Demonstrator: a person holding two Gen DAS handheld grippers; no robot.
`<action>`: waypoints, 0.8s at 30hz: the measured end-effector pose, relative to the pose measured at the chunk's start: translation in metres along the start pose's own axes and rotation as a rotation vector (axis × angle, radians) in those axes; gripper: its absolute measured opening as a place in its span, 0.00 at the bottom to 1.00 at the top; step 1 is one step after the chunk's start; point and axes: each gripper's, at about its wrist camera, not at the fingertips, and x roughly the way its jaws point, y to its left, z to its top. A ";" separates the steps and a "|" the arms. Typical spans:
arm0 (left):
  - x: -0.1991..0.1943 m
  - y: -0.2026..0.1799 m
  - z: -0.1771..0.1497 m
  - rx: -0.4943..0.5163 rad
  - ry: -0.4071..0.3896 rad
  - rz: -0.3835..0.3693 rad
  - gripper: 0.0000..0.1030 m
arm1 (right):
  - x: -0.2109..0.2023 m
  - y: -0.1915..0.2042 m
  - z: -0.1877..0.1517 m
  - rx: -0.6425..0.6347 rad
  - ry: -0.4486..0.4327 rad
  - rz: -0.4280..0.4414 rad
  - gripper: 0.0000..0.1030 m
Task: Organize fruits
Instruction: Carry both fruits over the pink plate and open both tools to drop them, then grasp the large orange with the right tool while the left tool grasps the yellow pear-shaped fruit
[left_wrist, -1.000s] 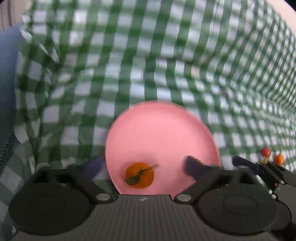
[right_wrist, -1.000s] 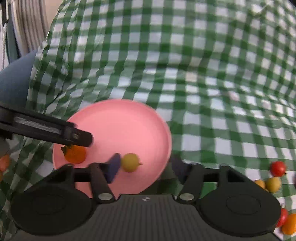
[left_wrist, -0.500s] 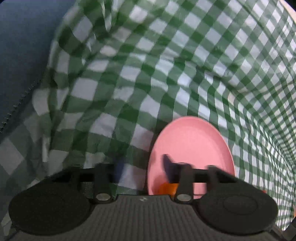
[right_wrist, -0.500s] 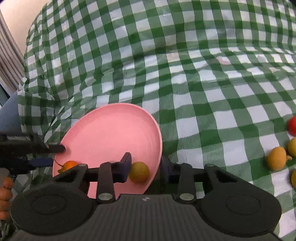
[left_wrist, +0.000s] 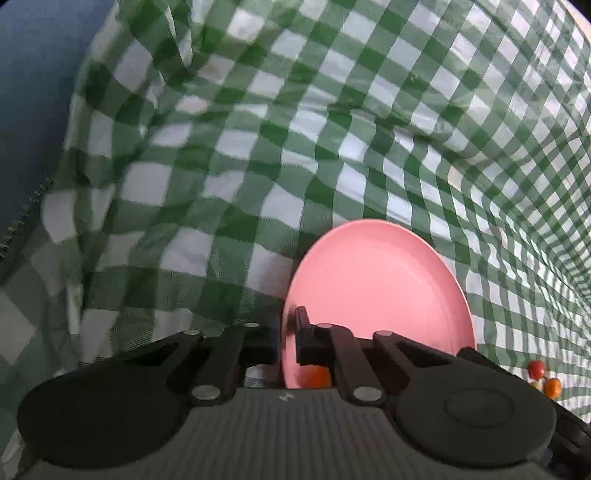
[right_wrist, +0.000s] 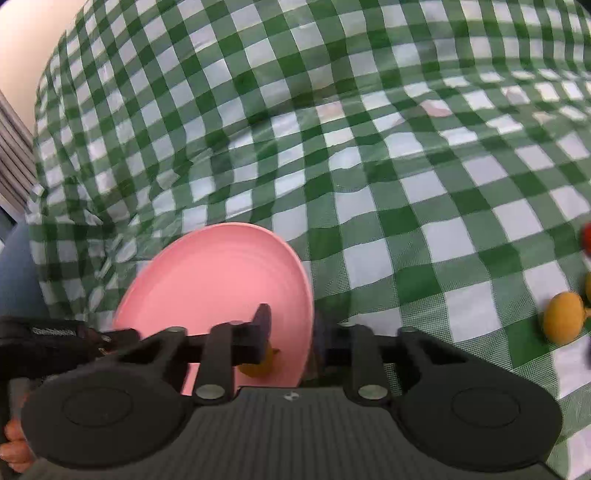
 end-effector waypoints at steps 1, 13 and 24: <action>-0.003 0.000 -0.002 0.004 -0.012 0.003 0.06 | 0.001 0.001 0.000 -0.005 0.004 -0.003 0.17; -0.050 0.030 -0.054 0.025 0.058 0.037 0.07 | -0.039 0.021 -0.043 -0.010 0.071 -0.005 0.15; -0.117 0.046 -0.091 0.071 0.011 0.115 0.72 | -0.087 0.046 -0.097 -0.034 0.108 -0.126 0.52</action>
